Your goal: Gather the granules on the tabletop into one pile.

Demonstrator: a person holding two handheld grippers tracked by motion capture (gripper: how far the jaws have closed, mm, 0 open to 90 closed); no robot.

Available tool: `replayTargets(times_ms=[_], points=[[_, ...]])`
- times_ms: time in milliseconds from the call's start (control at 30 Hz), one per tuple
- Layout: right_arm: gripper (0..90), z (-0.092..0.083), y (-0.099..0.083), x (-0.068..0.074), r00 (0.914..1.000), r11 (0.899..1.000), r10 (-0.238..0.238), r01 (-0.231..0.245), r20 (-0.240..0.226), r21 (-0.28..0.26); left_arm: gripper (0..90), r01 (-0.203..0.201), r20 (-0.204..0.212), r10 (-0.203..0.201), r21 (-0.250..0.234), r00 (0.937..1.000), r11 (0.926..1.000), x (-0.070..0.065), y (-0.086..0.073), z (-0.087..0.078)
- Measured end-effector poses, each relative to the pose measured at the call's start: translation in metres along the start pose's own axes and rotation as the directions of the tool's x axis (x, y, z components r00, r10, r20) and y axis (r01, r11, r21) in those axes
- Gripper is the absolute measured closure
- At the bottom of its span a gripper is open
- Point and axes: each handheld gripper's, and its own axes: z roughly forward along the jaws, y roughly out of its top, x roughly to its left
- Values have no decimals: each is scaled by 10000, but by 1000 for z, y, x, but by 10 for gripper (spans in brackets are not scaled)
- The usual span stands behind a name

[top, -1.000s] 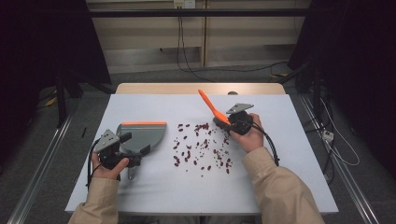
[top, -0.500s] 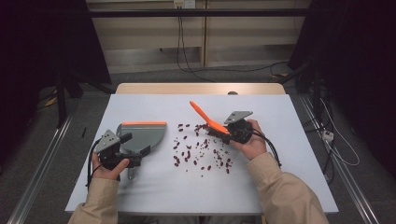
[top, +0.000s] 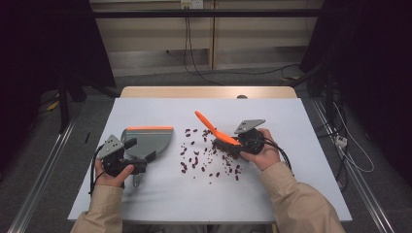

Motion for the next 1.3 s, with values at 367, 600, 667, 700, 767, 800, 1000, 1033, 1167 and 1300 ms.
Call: replayTargets(times_ms=[367, 600, 667, 700, 767, 800, 1000, 1033, 1167, 1300], points=[[712, 0, 13, -32, 9961, 9954, 662, -619, 585, -726, 65, 28, 10, -28, 4, 10000, 10000, 0, 0, 0], [712, 26, 23, -52, 9898, 9921, 910, -805, 1098, -963, 65, 34, 31, -35, 62, 10000, 10000, 1, -1, 0], [712, 35, 27, -54, 9897, 9922, 881, -771, 1130, -978, 65, 55, 22, -55, 61, 10000, 10000, 1, -1, 0], [712, 39, 29, -54, 9893, 9939, 714, -598, 1270, -930, 65, 54, 17, -55, 63, 10000, 10000, 2, -1, 0], [712, 46, 34, -55, 9891, 9948, 625, -509, 1332, -883, 65, 80, 15, -80, 73, 10000, 9999, 2, -2, 0], [712, 50, 36, -56, 9889, 9951, 525, -401, 1393, -899, 65, 86, 2, -86, 72, 10000, 9999, 2, -2, 1], [712, 67, 44, -54, 9938, 9976, 169, -94, 1102, -685, 65, 8, -44, -7, 166, 10000, 9999, 3, -4, -1], [712, 68, 44, -51, 9949, 9978, 31, 36, 1011, -658, 65, 19, -51, -18, 172, 10000, 9998, 3, -4, -1], [710, 65, 44, -42, 9953, 9967, -692, 718, 683, -372, 65, 82, -89, -80, 161, 9999, 9998, 5, -4, -2], [708, 58, 40, -32, 9933, 9934, -1102, 1112, 346, -288, 65, 54, -102, -53, 135, 9999, 9999, 5, -4, -2]])
